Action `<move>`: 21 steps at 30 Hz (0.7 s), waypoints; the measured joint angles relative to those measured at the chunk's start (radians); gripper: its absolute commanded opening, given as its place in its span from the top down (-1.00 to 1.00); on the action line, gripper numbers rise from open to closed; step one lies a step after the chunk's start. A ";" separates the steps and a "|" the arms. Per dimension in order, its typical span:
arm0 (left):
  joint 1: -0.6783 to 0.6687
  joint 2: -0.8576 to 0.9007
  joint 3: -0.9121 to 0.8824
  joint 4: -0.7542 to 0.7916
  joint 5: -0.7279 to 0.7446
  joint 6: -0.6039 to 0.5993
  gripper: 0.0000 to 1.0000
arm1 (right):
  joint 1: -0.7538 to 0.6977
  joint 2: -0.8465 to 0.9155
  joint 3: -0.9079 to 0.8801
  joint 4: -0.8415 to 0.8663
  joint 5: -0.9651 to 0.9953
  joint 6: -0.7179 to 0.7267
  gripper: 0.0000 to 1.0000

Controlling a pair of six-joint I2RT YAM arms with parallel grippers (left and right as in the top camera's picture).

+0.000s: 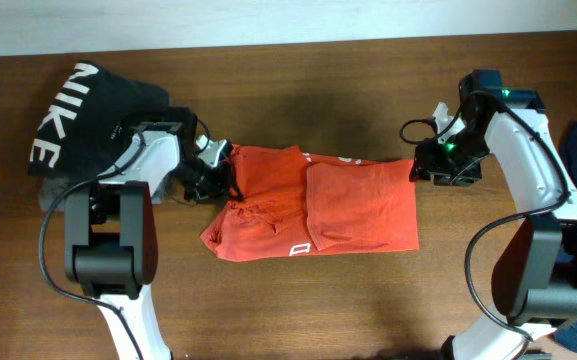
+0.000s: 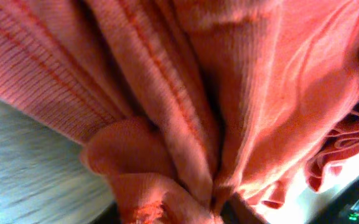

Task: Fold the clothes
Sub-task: 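Grasp the strip's left end with the left gripper, then fold the left end rightward over the shirt with the left gripper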

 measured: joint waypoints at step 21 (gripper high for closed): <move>-0.031 -0.027 0.564 -0.505 -0.223 0.014 0.99 | 0.000 0.000 0.001 -0.005 0.000 0.000 -0.07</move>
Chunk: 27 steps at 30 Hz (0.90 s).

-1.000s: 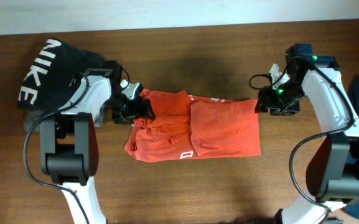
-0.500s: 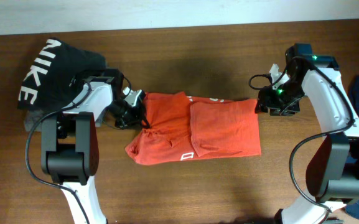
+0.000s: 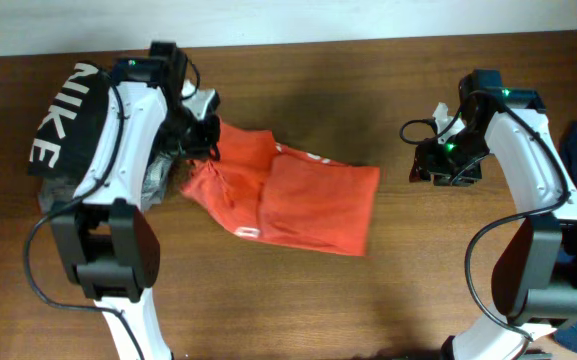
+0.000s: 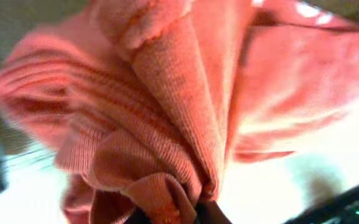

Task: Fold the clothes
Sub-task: 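Fold the left end rightward over the shirt with the left gripper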

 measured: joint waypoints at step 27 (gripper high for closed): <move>-0.561 0.072 0.016 0.121 -0.301 -0.126 0.98 | 0.000 0.000 0.000 0.000 0.000 0.000 -0.08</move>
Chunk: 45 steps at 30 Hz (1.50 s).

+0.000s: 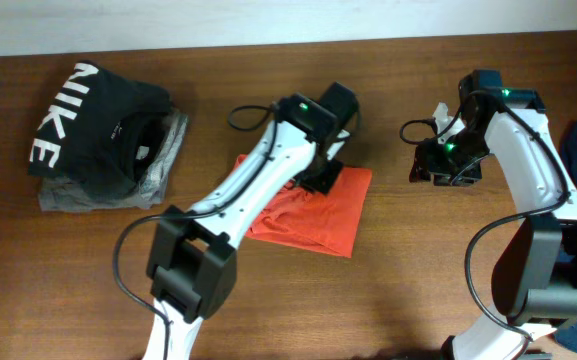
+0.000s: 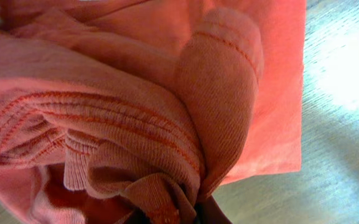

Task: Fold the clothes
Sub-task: 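Fold the left end rightward over the shirt with the left gripper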

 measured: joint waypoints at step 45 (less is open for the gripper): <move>-0.049 0.020 0.122 -0.053 0.097 -0.010 0.99 | 0.000 -0.001 -0.537 0.628 -0.383 0.051 0.92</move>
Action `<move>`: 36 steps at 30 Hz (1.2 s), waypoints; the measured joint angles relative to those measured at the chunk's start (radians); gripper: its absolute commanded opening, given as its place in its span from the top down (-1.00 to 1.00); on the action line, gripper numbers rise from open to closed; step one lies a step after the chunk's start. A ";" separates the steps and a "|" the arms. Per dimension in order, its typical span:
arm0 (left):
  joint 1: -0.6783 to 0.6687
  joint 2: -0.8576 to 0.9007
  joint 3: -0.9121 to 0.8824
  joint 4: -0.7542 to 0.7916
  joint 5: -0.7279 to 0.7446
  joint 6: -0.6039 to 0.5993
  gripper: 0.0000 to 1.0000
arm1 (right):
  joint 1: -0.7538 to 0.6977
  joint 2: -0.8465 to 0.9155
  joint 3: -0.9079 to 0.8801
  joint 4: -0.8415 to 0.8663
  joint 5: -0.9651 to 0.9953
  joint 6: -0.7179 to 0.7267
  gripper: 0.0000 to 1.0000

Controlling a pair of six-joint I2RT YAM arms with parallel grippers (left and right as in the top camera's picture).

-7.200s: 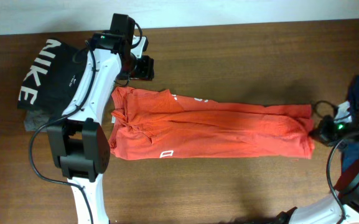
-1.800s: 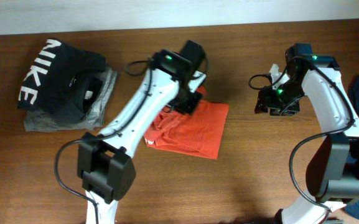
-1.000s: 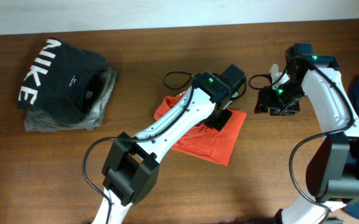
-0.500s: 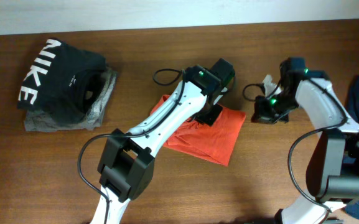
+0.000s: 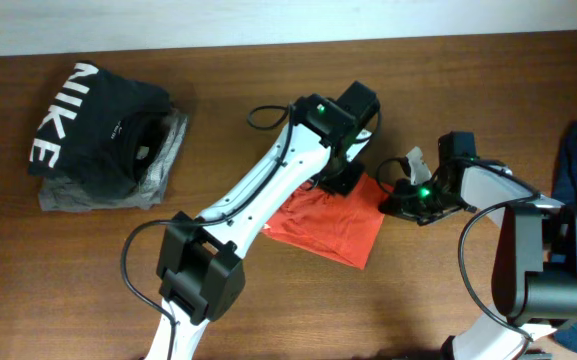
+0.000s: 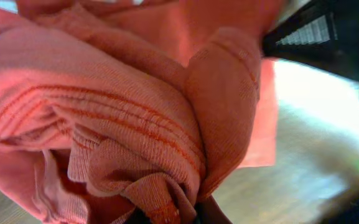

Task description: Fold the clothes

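Observation:
An orange garment [image 5: 330, 222] lies folded in the middle of the table, its bunched edge lifted at the far right side. My left gripper [image 5: 341, 181] is shut on that bunched edge; the left wrist view shows the knit folds [image 6: 123, 124] pinched at my left gripper [image 6: 179, 214]. My right gripper [image 5: 400, 201] sits low on the table, right beside the garment's right edge. It shows as a dark shape [image 6: 319, 31] in the left wrist view. Its jaws are too small to read.
A black Nike garment [image 5: 93, 115] lies on a folded grey one [image 5: 168, 160] at the far left. A blue cloth hangs in at the right edge. Bare wood runs along the front of the table.
My left gripper has moved slightly to the right, still holding the orange edge. My right arm has moved from the back right down to the garment's right edge.
The orange garment lay spread out, my left gripper shut on its left edge and my right gripper at its right corner. Then the left end was raised toward the far left. Then that edge was over the right half, the garment doubled. Now the right gripper is beside it.

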 measured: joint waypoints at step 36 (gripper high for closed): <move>0.028 0.000 0.190 -0.114 -0.084 -0.008 -0.68 | -0.084 -0.227 0.057 -0.209 0.015 -0.002 0.21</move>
